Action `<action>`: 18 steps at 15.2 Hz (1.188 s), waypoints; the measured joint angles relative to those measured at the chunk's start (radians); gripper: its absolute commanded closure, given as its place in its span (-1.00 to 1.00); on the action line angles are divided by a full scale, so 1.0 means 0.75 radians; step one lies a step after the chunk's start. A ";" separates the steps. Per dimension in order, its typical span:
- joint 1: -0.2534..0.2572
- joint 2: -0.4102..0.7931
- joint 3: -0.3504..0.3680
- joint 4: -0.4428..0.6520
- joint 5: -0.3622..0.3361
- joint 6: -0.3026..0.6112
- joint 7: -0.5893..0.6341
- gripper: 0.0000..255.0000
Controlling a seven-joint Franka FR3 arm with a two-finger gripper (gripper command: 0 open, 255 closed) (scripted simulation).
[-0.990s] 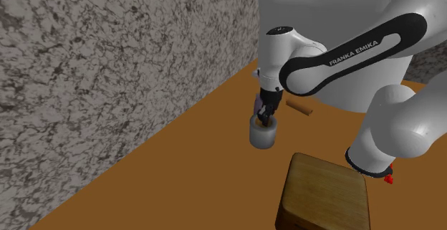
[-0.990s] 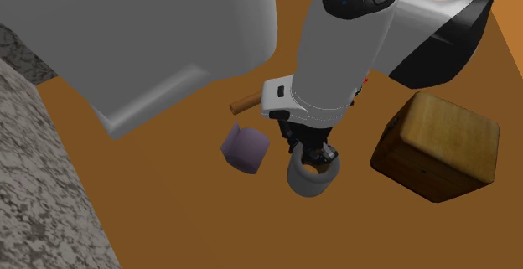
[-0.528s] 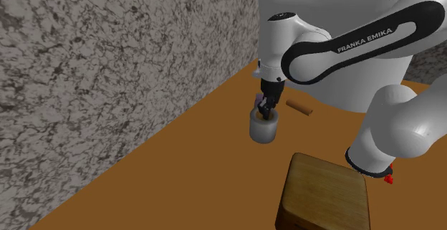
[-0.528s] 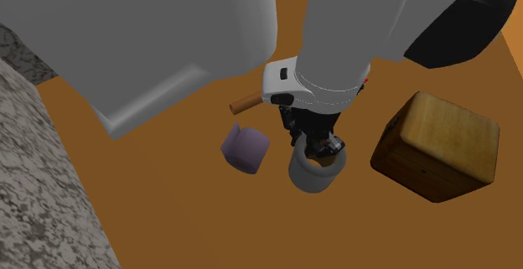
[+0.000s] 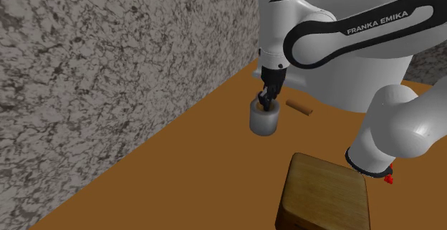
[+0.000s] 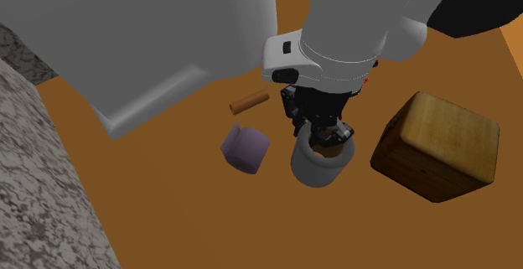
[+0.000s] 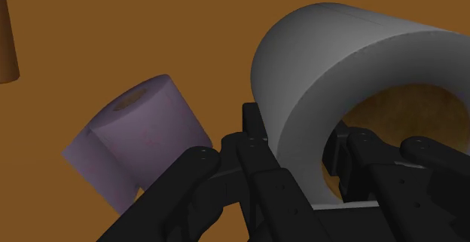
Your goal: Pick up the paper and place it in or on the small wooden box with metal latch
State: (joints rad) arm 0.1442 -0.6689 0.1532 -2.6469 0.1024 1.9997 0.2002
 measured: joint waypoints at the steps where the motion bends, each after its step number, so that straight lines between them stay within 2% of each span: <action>1: -0.002 0.002 -0.003 0.018 -0.003 -0.016 -0.002 1.00; 18: -0.010 -0.035 -0.027 0.301 -0.023 -0.336 0.002 1.00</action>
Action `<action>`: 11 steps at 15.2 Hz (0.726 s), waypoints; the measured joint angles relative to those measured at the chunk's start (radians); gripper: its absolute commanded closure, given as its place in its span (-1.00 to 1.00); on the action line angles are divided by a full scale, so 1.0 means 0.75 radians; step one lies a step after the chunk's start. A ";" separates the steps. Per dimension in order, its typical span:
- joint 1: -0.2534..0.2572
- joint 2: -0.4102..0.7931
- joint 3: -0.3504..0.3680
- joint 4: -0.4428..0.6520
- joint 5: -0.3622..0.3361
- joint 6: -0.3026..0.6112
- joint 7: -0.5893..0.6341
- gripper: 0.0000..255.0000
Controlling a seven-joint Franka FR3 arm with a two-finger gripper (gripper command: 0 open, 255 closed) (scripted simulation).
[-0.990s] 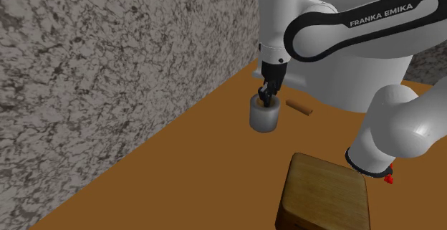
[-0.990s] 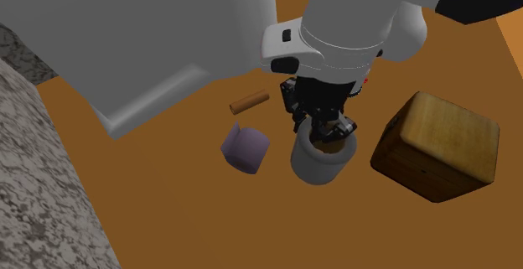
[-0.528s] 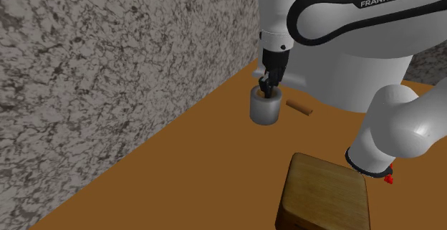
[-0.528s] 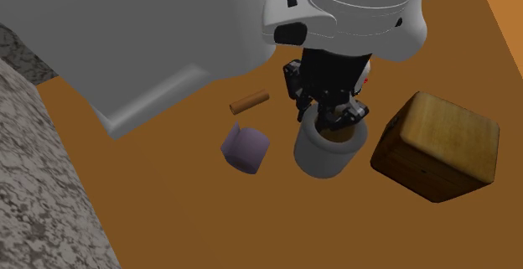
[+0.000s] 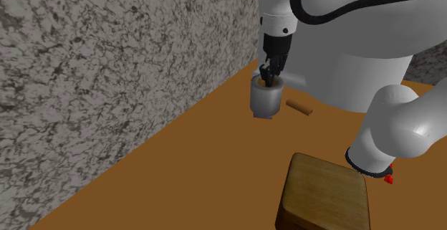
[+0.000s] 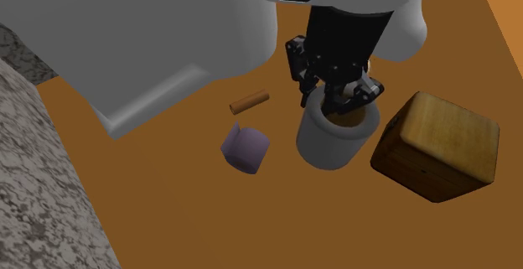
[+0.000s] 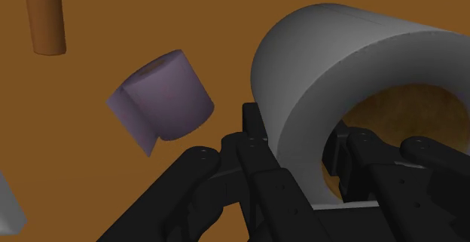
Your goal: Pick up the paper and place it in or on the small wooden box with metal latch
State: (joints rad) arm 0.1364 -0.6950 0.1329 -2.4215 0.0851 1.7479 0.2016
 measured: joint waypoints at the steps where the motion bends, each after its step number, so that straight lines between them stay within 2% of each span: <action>1: -0.001 0.002 -0.003 0.018 -0.002 -0.016 -0.002 1.00; 6: -0.003 0.009 -0.006 0.115 -0.006 -0.106 0.003 1.00; 11: 0.040 -0.130 0.053 0.078 0.048 -0.202 0.082 1.00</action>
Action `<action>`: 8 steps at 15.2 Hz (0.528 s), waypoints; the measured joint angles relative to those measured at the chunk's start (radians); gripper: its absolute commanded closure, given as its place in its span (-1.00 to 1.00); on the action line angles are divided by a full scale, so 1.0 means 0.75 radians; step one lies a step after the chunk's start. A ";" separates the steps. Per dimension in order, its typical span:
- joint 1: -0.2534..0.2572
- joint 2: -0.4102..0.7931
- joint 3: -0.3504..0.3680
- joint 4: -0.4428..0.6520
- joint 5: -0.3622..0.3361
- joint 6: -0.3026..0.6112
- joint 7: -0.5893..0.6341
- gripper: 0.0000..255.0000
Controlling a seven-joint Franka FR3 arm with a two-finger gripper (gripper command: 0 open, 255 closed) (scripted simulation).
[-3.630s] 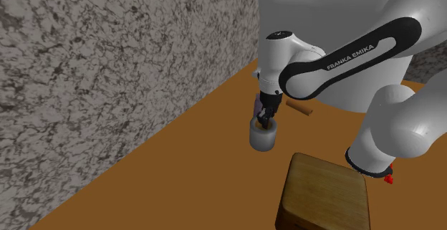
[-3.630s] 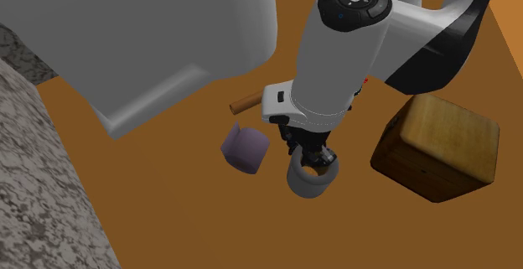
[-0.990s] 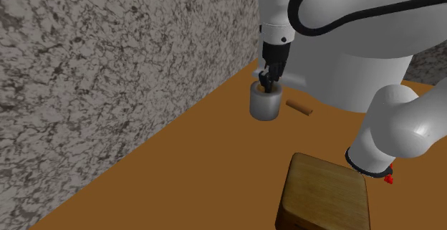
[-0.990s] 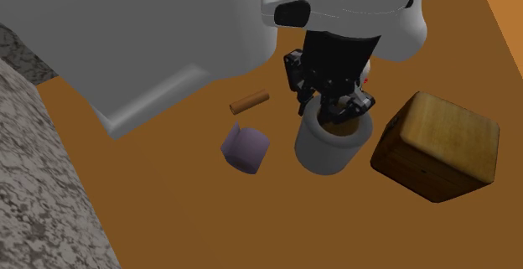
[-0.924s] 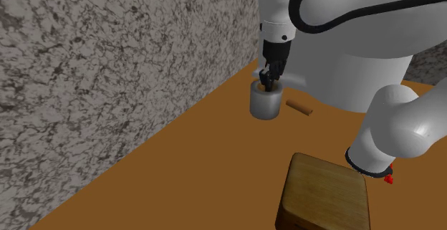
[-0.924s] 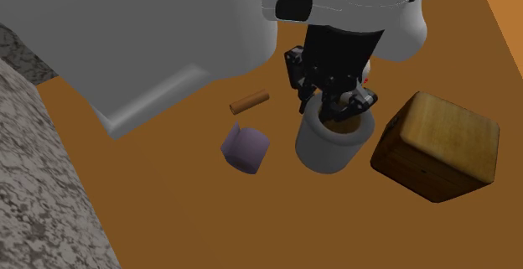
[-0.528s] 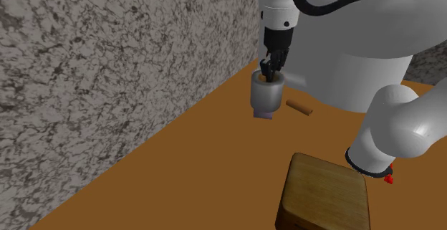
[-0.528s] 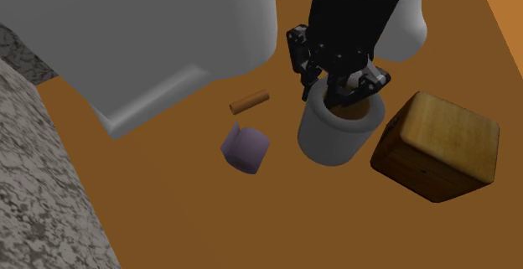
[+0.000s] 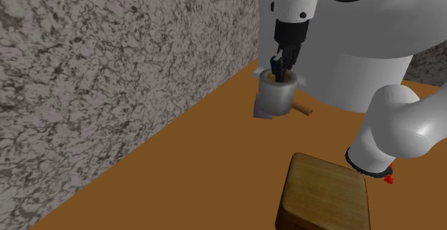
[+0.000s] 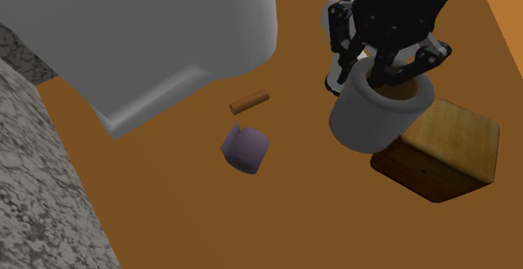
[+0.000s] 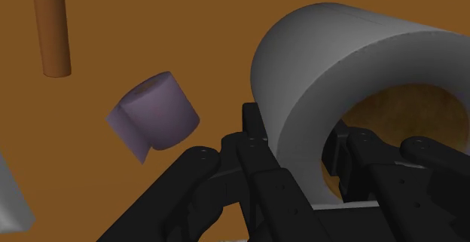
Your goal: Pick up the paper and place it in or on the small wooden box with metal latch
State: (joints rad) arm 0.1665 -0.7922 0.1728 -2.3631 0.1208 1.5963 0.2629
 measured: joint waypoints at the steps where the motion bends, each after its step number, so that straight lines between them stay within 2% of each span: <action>1: 0.015 -0.039 0.022 -0.014 0.020 -0.023 0.027 1.00; 8: 0.106 -0.251 0.156 -0.048 0.154 -0.181 0.205 1.00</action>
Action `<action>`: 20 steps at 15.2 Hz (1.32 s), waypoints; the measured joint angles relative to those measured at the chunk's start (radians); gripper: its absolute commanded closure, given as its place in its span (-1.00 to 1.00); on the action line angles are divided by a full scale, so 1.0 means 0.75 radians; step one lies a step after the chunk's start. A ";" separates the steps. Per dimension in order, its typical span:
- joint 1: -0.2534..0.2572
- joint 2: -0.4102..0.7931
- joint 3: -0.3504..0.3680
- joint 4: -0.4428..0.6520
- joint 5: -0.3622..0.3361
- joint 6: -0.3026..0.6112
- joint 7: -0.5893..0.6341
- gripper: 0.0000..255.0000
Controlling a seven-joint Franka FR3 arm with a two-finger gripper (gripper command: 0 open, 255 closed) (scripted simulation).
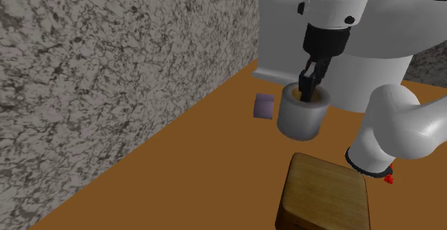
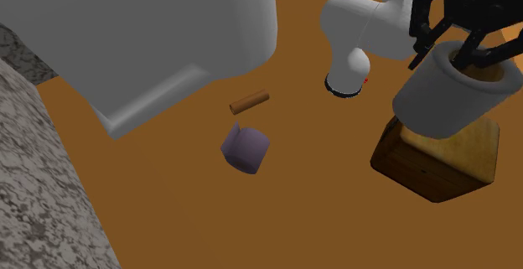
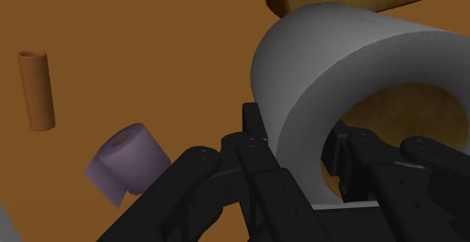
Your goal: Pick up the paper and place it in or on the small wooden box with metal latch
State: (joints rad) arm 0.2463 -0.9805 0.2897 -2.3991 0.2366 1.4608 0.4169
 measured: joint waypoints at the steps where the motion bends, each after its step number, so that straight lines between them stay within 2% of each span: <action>1: 0.012 -0.025 0.019 -0.006 0.020 -0.016 0.024 1.00; 9: 0.102 -0.182 0.184 0.046 0.202 -0.183 0.247 1.00; 20: 0.141 -0.276 0.259 -0.150 0.280 -0.076 0.257 1.00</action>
State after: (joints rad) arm 0.3518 -1.1878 0.4841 -2.5116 0.4463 1.4035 0.6094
